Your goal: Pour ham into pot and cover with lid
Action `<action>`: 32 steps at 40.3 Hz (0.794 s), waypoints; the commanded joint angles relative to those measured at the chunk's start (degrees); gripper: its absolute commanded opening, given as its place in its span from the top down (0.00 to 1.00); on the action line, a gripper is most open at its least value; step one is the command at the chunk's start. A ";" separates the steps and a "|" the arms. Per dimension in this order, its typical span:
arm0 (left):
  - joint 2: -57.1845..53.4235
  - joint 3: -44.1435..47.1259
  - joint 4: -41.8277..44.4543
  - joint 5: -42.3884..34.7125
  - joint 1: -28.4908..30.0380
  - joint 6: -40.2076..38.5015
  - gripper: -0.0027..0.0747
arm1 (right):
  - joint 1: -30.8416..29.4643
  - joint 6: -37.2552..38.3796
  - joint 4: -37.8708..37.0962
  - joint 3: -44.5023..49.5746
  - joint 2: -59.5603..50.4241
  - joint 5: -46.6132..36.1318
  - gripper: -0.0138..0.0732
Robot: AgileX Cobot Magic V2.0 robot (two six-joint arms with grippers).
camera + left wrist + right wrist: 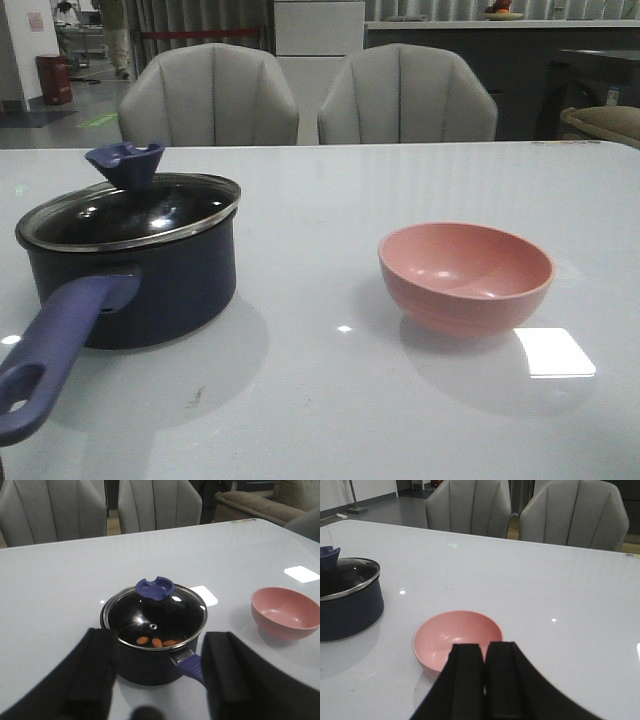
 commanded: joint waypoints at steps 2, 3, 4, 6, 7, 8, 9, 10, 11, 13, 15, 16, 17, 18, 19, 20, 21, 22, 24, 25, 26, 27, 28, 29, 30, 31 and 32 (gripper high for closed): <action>0.25 -1.49 0.00 -3.50 -0.30 -0.23 0.77 | -0.03 -0.62 -0.13 -1.55 0.32 -5.07 0.67; 0.25 -1.49 0.00 -3.14 -0.30 -0.23 0.80 | -0.03 -0.62 -0.13 -1.55 0.32 -5.07 0.67; 0.25 -1.49 0.00 -3.00 -0.30 -0.23 0.83 | -0.03 -0.62 -0.13 -1.55 0.32 -5.07 0.67; 0.25 -1.49 0.00 -3.02 -0.30 -0.23 0.81 | -0.03 -0.62 -0.13 -1.55 0.32 -5.07 0.67; 0.25 -1.49 0.00 -3.12 -0.30 -0.23 0.82 | -0.03 -0.62 -0.13 -1.55 0.32 -5.07 0.67; 0.25 -1.49 0.00 -3.12 -0.30 -0.23 0.82 | -0.03 -0.62 -0.13 -1.55 0.32 -5.07 0.67; 0.25 -1.49 0.00 -3.12 -0.30 -0.23 0.82 | -0.03 -0.62 -0.13 -1.55 0.32 -5.07 0.67; 0.25 -1.49 0.00 -3.12 -0.30 -0.23 0.82 | -0.03 -0.62 -0.13 -1.55 0.32 -5.07 0.67; 0.25 -1.49 0.00 -3.12 -0.30 -0.23 0.82 | -0.03 -0.62 -0.13 -1.55 0.32 -5.07 0.67; 0.25 -1.49 0.00 -3.12 -0.30 -0.23 0.82 | -0.03 -0.62 -0.13 -1.55 0.32 -5.07 0.67; 0.25 -1.49 0.00 -3.12 -0.30 -0.23 0.82 | -0.03 -0.62 -0.13 -1.55 0.32 -5.07 0.67; 0.25 -1.49 0.00 -3.12 -0.30 -0.23 0.82 | -0.03 -0.62 -0.13 -1.55 0.32 -5.07 0.67; 0.25 -1.49 0.00 -3.12 -0.30 -0.23 0.82 | -0.03 -0.62 -0.13 -1.55 0.32 -5.07 0.67; 0.25 -1.49 0.00 -3.12 -0.30 -0.23 0.82 | -0.03 -0.62 -0.13 -1.55 0.32 -5.07 0.67; 0.25 -1.49 0.00 -3.12 -0.30 -0.23 0.82 | -0.03 -0.62 -0.13 -1.55 0.32 -5.07 0.67; 0.25 -1.49 0.00 -3.12 -0.30 -0.23 0.82 | -0.03 -0.62 -0.13 -1.55 0.32 -5.07 0.67; 0.25 -1.49 0.00 -3.12 -0.30 -0.23 0.82 | -0.03 -0.62 -0.13 -1.55 0.32 -5.07 0.67; 0.25 -1.49 0.00 -3.12 -0.30 -0.23 0.82 | -0.03 -0.62 -0.13 -1.55 0.32 -5.07 0.67; 0.25 -1.49 0.00 -3.12 -0.30 -0.23 0.82 | -0.03 -0.62 -0.13 -1.55 0.32 -5.07 0.67; 0.25 -1.34 0.00 -3.24 -0.30 -0.23 0.82 | -0.03 -0.62 -0.13 -1.55 0.32 -5.07 0.67; 0.25 -1.04 0.00 -3.34 -0.30 -0.23 0.82 | -0.03 -0.62 -0.13 -1.55 0.32 -5.07 0.67; 0.25 -0.72 0.00 -3.34 -0.18 -0.23 0.82 | -0.03 -0.62 -0.13 -1.55 0.32 -5.07 0.67; 0.25 -0.41 0.00 -3.34 0.10 -0.23 0.82 | -0.03 -0.62 -0.13 -1.55 0.32 -5.07 0.67; 0.25 0.20 -0.27 -3.34 0.89 -0.23 0.82 | -0.03 -0.62 -0.13 -1.55 0.32 -5.07 0.67; 0.25 0.80 -0.57 -3.47 1.62 -0.23 0.82 | -0.03 -0.62 -0.13 -1.55 0.32 -5.07 0.67; 0.14 1.45 -0.57 -3.48 2.82 -0.23 0.82 | -0.03 -0.62 -0.13 -1.55 0.32 -5.07 0.67; 0.04 2.00 -0.57 -3.81 4.20 -0.23 0.82 | -0.03 -0.62 -0.13 -1.55 0.32 -5.07 0.67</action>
